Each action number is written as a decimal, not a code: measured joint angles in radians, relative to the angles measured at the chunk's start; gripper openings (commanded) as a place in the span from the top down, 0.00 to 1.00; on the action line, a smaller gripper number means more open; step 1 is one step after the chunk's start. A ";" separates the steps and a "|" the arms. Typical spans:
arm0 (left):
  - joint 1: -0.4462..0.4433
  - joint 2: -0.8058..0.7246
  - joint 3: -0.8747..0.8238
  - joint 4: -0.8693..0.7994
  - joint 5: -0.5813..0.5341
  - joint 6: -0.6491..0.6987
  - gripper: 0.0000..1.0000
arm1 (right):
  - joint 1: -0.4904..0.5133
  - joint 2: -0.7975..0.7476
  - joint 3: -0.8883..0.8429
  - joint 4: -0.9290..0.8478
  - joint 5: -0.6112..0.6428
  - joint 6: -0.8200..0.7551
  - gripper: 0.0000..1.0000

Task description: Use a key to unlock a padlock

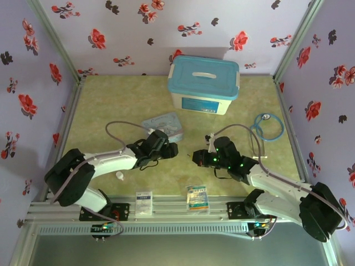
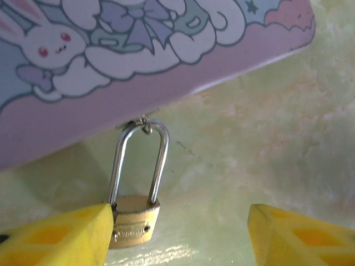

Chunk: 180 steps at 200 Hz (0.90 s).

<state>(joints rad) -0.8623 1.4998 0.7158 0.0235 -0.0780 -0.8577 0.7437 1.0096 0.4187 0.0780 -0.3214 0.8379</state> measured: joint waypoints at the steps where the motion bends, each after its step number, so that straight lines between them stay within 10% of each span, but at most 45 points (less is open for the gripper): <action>1: 0.001 0.003 0.000 0.001 0.000 0.002 0.42 | 0.000 -0.001 -0.002 0.000 0.000 0.000 1.00; 180: -0.043 0.085 -0.040 0.079 -0.061 0.006 0.73 | 0.000 0.036 -0.046 0.090 0.001 0.033 1.00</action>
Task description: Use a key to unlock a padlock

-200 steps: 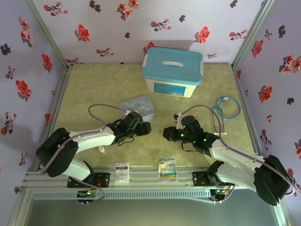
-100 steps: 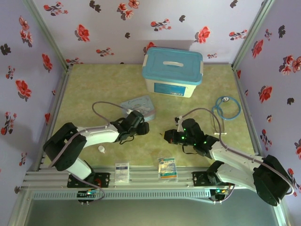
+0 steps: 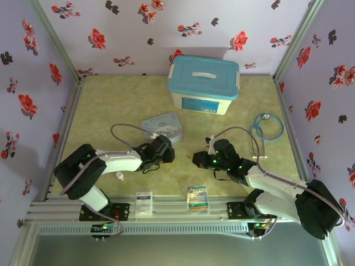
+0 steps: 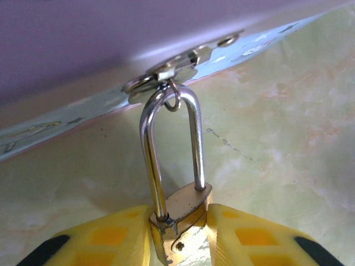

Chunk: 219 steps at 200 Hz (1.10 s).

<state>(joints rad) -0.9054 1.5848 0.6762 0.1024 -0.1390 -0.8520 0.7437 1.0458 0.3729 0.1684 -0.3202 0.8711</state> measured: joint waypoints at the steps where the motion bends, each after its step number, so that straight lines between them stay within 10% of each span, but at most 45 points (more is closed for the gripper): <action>1: 0.000 0.000 0.000 0.001 0.000 -0.001 0.73 | 0.000 0.000 0.000 0.000 0.000 0.000 1.00; 114: -0.006 -0.027 -0.174 0.332 -0.019 -0.193 0.95 | 0.000 0.122 -0.048 0.195 -0.017 0.092 1.00; 219: -0.006 -0.221 -0.306 0.419 -0.105 -0.386 1.00 | 0.076 0.623 -0.082 0.845 -0.072 0.335 1.00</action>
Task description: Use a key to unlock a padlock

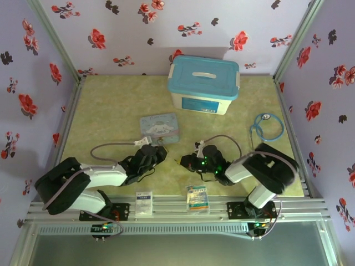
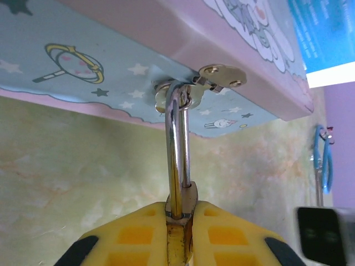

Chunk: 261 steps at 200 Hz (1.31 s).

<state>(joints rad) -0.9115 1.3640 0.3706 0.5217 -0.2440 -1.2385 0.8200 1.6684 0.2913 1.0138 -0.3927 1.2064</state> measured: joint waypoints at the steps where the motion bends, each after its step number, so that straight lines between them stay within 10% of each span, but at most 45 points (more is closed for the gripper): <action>1: 0.000 -0.001 0.000 0.000 0.000 -0.001 1.00 | 0.000 0.005 0.000 0.006 0.000 0.000 1.00; 80: 0.000 -0.003 -0.069 0.078 -0.007 -0.100 1.00 | 0.024 0.141 -0.010 0.315 0.029 0.145 1.00; 261: 0.000 0.013 -0.071 0.245 -0.019 -0.248 1.00 | 0.050 0.129 0.064 0.344 0.106 0.246 1.00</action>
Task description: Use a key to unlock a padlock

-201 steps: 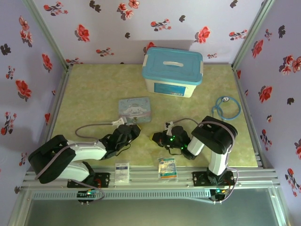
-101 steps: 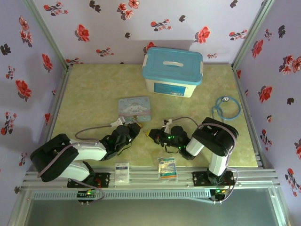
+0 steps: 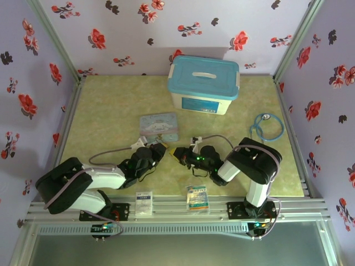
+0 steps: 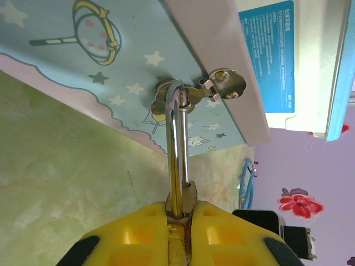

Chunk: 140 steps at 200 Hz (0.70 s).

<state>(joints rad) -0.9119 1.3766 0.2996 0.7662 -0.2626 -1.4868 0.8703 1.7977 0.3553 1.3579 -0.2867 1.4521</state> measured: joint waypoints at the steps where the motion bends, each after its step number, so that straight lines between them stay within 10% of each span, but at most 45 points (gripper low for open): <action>1: 0.000 -0.001 0.000 0.000 0.000 0.000 1.00 | 0.000 0.000 0.001 0.000 0.000 0.000 1.00; 140: 0.000 -0.035 0.000 -0.018 -0.008 0.000 1.00 | -0.008 -0.002 -0.029 0.011 0.018 -0.001 1.00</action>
<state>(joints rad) -0.9119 1.3411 0.3000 0.7479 -0.2707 -1.4872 0.8619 1.7962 0.3260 1.3689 -0.2684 1.4513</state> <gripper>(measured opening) 0.119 0.043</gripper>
